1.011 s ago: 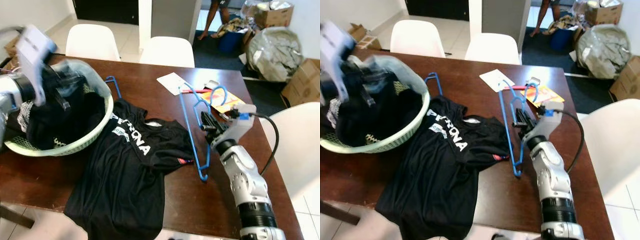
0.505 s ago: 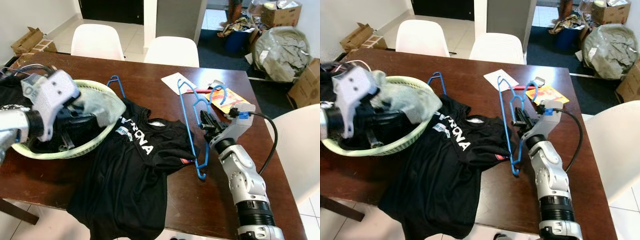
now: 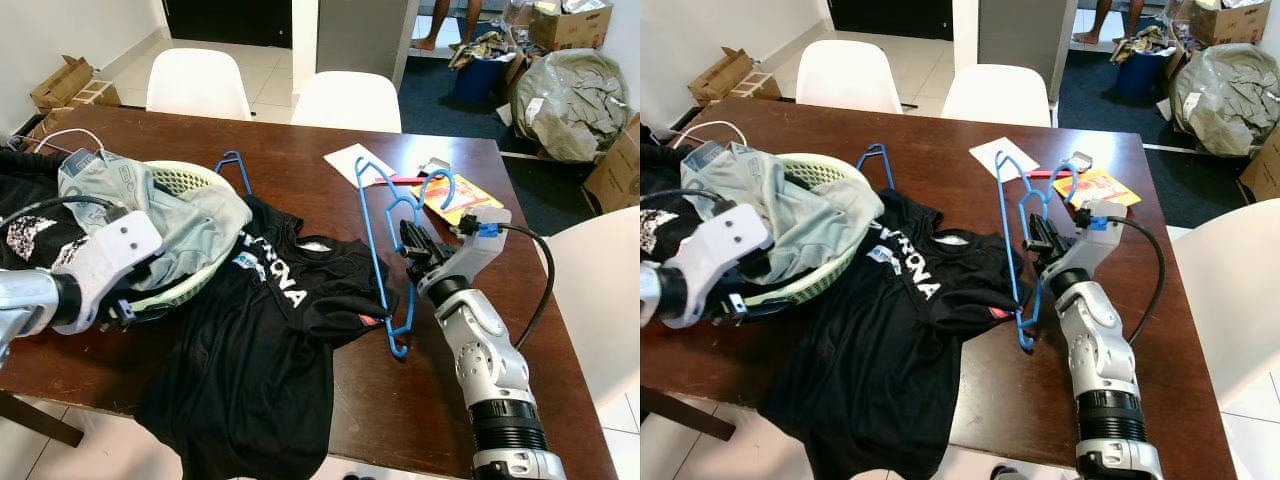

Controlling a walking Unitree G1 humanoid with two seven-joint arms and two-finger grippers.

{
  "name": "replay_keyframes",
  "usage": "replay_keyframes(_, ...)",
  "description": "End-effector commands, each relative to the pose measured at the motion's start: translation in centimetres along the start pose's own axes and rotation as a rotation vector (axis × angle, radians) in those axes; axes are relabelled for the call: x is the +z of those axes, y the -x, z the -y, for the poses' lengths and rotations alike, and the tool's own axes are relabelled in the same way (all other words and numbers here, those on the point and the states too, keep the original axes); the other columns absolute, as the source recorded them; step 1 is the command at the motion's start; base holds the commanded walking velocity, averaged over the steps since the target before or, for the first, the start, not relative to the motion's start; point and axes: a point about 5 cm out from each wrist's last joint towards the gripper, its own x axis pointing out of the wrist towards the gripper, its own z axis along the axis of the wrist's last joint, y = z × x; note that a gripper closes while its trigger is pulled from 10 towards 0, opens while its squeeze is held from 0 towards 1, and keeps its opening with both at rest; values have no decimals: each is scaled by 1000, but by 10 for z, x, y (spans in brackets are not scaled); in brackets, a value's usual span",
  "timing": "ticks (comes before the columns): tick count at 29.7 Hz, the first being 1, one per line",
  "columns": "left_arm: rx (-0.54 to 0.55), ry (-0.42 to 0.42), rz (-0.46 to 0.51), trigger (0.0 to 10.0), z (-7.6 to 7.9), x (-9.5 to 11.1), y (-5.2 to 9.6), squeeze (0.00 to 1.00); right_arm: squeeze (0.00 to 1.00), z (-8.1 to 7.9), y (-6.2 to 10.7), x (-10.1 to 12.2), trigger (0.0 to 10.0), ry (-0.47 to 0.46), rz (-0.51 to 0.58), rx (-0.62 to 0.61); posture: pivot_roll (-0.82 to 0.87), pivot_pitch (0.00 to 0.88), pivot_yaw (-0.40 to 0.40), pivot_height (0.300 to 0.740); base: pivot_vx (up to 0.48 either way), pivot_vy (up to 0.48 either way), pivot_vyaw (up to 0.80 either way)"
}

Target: Hang hanger

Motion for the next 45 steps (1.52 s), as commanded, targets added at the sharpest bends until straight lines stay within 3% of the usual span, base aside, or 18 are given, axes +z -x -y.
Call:
replay_keyframes(1,58,-30,-19,10000,-9,5,11,1000,0,3,2,-6,10000,-19,-8,-16,77,108,18,740,0,0,0)
replay_keyframes(4,81,-31,15,10000,-14,13,18,1000,0,3,2,-6,10000,-20,-8,-17,76,106,17,740,0,0,0)
replay_keyframes(5,82,-39,91,10000,-17,30,29,1000,0,3,2,-7,10000,-23,-10,-17,77,104,17,740,0,0,0)
replay_keyframes(11,104,-142,93,10000,-21,51,48,1000,0,2,2,-8,10000,-28,-11,-17,80,97,20,740,0,0,0)
replay_keyframes(14,113,-171,114,10000,-20,59,48,1000,0,2,1,-8,10000,-31,-11,-17,79,97,23,740,0,0,0)
replay_keyframes(15,100,-168,197,10000,-15,68,39,1000,0,1,1,-9,10000,-35,-9,-18,82,97,24,740,0,0,0)
replay_keyframes(17,67,-38,458,10000,-1,90,10,1000,0,1,1,-9,10000,-39,-7,-20,80,97,26,740,0,0,0)
replay_keyframes(18,67,-38,458,10000,-1,90,10,1000,0,1,1,-9,10000,-39,-7,-20,80,97,26,740,0,0,0)
replay_keyframes(19,34,92,557,10000,8,96,-5,894,0,1,1,-9,10000,-40,-6,-20,73,94,28,740,0,0,0)
replay_keyframes(20,-11,195,595,10000,21,97,-22,16,0,0,1,-8,10000,-40,-4,-20,66,93,33,740,0,0,0)
replay_keyframes(21,-11,195,595,10000,21,97,-22,16,0,0,1,-8,10000,-40,-4,-20,66,93,33,740,0,0,0)
replay_keyframes(23,-65,341,616,10000,39,95,-44,0,0,1,1,-8,10000,-39,-1,-21,60,93,32,740,0,0,0)
replay_keyframes(24,-65,341,616,10000,39,95,-44,0,0,1,1,-8,10000,-39,-1,-21,60,93,32,740,0,0,0)
replay_keyframes(27,-106,503,608,10000,61,86,-70,0,0,2,2,-7,10000,-38,1,-25,61,96,33,740,0,0,0)
replay_keyframes(31,-107,570,535,10000,80,75,-90,0,0,2,2,-7,10000,-39,2,-27,60,96,33,740,0,0,0)
replay_keyframes(40,-86,630,400,10000,104,57,-112,0,0,5,0,-5,10000,-27,10,-49,58,98,29,740,0,0,0)
replay_keyframes(42,-83,679,347,10000,119,50,-124,0,0,8,-1,-3,10000,-14,19,-69,56,97,29,740,0,0,0)
replay_keyframes(45,-87,725,314,10000,126,43,-134,0,0,8,-1,-3,10000,-11,21,-71,53,96,28,740,0,0,0)
